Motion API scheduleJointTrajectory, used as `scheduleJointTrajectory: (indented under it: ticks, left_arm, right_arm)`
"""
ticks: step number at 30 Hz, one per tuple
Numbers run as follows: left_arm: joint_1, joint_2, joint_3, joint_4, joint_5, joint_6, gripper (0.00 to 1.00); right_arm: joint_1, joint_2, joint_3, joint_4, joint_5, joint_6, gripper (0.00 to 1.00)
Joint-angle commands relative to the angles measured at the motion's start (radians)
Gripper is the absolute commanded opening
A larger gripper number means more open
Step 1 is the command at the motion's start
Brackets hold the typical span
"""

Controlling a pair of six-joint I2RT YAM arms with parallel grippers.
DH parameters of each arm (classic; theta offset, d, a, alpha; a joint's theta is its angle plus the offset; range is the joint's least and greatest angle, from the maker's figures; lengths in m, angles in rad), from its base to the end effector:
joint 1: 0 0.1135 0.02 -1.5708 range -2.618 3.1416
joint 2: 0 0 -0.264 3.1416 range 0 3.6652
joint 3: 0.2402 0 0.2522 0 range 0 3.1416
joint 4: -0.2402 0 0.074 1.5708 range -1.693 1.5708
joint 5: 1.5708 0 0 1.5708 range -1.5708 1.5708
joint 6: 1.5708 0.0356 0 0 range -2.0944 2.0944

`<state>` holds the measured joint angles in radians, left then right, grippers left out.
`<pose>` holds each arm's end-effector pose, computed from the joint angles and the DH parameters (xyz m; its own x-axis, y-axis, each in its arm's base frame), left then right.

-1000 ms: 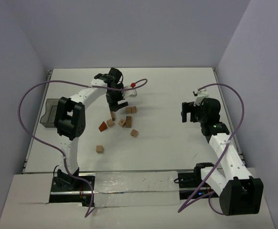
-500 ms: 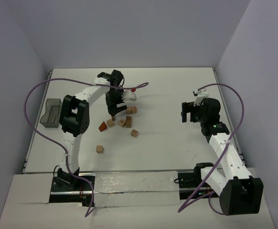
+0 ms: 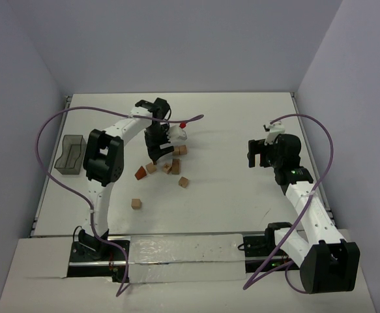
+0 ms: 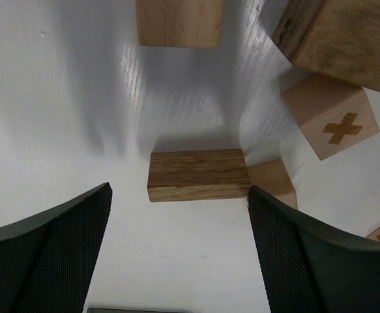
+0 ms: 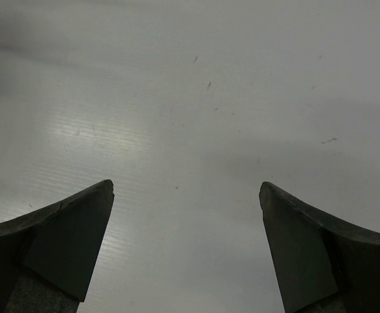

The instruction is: Build the wood block tower

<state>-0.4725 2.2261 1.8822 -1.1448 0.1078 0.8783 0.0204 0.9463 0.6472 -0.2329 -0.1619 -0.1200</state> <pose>0.3907 -0.2040 0.1877 -0.2123 0.9679 -0.1349 0.9769 0.2135 -0.0054 0.2113 0.0100 0.2575 -0.4845 -0.1280 -0.8654 -0.2186 0.9756 -0.0220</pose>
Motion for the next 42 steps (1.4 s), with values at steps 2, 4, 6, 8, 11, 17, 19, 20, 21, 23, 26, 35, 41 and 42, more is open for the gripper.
scheduleJointTrajectory:
  ticks: [2,4,6,8,11,17,19,20,21,23,26,35,41,42]
  left_arm:
    - [-0.007,0.022,0.027,-0.004,-0.01,-0.03,0.9]
    - [-0.009,0.028,0.03,-0.006,-0.011,-0.036,0.89]
    - [-0.009,0.032,0.031,-0.009,-0.013,-0.041,0.88]
    - [-0.011,0.034,0.027,-0.009,-0.013,-0.043,0.86]
    - [-0.011,0.037,0.025,-0.007,-0.016,-0.047,0.82]
    - [-0.011,0.035,0.029,-0.008,-0.007,-0.054,0.68]
    - [-0.011,0.03,0.032,-0.008,-0.003,-0.056,0.64]
    - [-0.012,0.018,0.028,-0.004,0.001,-0.058,0.6]
    - [-0.012,0.011,0.027,-0.003,0.005,-0.058,0.57]
    - [-0.011,-0.01,0.008,0.014,0.016,-0.059,0.49]
    - [-0.011,-0.102,-0.055,0.076,0.059,-0.068,0.41]
    - [0.054,-0.412,-0.216,0.236,0.453,-0.134,0.32]
    - [0.106,-0.544,-0.292,0.205,0.908,-0.171,0.27]
    - [0.11,-0.555,-0.298,0.153,0.96,-0.134,0.26]
  right_arm:
    - [0.007,0.002,0.04,0.014,0.004,0.006,1.0]
    - [0.007,0.002,0.039,0.014,0.004,0.005,1.0]
    - [0.007,-0.001,0.039,0.014,0.005,0.005,1.0]
    - [0.007,0.0,0.04,0.014,0.005,0.005,1.0]
    - [0.007,-0.001,0.04,0.015,0.007,0.005,1.0]
    - [0.007,-0.003,0.04,0.014,0.008,0.006,1.0]
    - [0.007,-0.005,0.04,0.013,0.007,0.007,1.0]
    - [0.007,-0.006,0.037,0.012,0.007,0.008,1.0]
    - [0.007,-0.006,0.037,0.012,0.007,0.008,1.0]
    - [0.007,-0.011,0.037,0.012,0.007,0.013,1.0]
    - [0.007,-0.014,0.049,0.0,-0.006,0.026,1.0]
    - [0.023,-0.075,0.197,-0.108,-0.078,-0.034,1.0]
    - [0.047,-0.103,0.337,-0.232,-0.247,-0.301,1.0]
    - [0.051,-0.118,0.351,-0.245,-0.28,-0.376,0.99]
